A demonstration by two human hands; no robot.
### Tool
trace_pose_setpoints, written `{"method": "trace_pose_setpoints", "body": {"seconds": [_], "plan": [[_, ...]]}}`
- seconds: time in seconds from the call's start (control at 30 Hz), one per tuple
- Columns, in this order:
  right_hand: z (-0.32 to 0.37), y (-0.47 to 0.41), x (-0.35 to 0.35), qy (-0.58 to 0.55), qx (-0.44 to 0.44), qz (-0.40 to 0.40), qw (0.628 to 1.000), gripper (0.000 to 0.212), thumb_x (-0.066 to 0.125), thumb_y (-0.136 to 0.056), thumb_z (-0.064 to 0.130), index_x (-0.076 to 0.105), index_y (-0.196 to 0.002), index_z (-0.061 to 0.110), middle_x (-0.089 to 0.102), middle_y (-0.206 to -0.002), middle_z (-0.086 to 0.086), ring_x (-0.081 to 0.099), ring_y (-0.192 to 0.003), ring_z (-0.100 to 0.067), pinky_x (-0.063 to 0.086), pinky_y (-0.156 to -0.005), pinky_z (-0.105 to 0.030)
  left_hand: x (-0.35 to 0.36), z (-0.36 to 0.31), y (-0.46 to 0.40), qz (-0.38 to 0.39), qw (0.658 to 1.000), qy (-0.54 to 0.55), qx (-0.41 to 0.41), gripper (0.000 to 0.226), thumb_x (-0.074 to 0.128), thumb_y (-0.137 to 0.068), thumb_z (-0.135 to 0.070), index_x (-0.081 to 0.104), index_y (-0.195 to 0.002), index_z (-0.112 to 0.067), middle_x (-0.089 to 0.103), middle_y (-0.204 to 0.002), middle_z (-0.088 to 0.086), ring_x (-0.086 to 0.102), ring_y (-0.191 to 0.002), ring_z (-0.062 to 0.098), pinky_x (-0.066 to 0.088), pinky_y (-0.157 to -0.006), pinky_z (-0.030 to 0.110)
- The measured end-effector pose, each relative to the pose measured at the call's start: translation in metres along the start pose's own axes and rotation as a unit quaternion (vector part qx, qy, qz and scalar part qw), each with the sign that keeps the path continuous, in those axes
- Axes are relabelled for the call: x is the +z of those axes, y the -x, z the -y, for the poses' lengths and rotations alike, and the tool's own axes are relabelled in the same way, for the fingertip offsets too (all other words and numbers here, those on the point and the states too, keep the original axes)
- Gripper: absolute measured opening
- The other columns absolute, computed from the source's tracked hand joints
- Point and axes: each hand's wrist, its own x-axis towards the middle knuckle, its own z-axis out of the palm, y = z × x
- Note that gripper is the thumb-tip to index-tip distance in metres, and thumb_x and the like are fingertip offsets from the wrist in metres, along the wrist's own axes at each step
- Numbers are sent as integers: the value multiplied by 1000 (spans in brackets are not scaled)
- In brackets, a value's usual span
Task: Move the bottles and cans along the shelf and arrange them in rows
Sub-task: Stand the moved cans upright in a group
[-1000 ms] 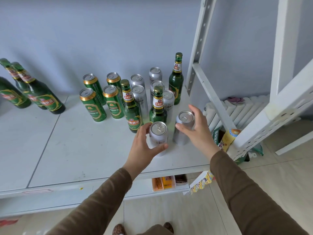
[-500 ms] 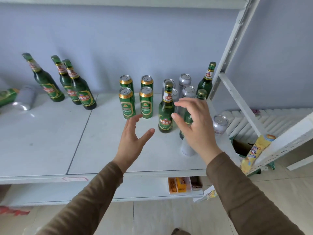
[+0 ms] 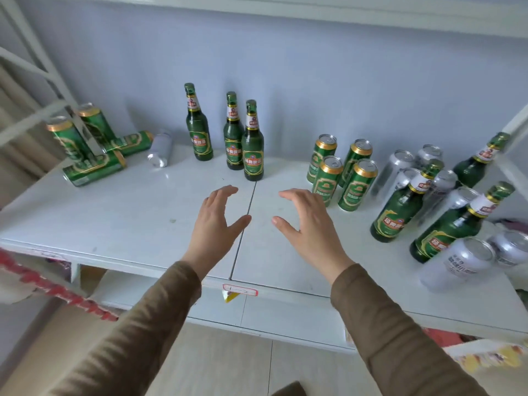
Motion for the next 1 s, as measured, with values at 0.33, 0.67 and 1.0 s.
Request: {"method": "trace_pose_setpoints", "body": {"seconds": [0.33, 0.67, 1.0], "plan": [[29, -87, 84, -41, -22, 62, 997, 46, 63, -96, 39, 53, -138, 22, 52, -139, 6, 42, -129, -16, 35, -102, -23, -50, 73, -39, -12, 998, -50, -45, 57, 74, -88, -33, 50, -139, -22, 51, -140, -10, 43, -129, 11, 30, -104, 19], [97, -157, 174, -58, -47, 99, 992, 44, 62, -97, 38, 53, -137, 21, 52, -138, 4, 44, -128, -16, 39, -103, -27, -125, 173, -64, -28, 995, -50, -86, 57, 75, -88, -33, 50, -138, -23, 51, -139, -12, 43, -129, 10, 31, -103, 19], [178, -217, 272, -76, 30, 71, 994, 40, 61, -98, 37, 56, -134, 20, 54, -133, 6, 46, -121, -16, 41, -99, -30, -219, 297, -112, 6, 995, -51, -79, 56, 75, -88, -32, 51, -138, -23, 52, -139, -7, 44, -129, 15, 32, -102, 24]]}}
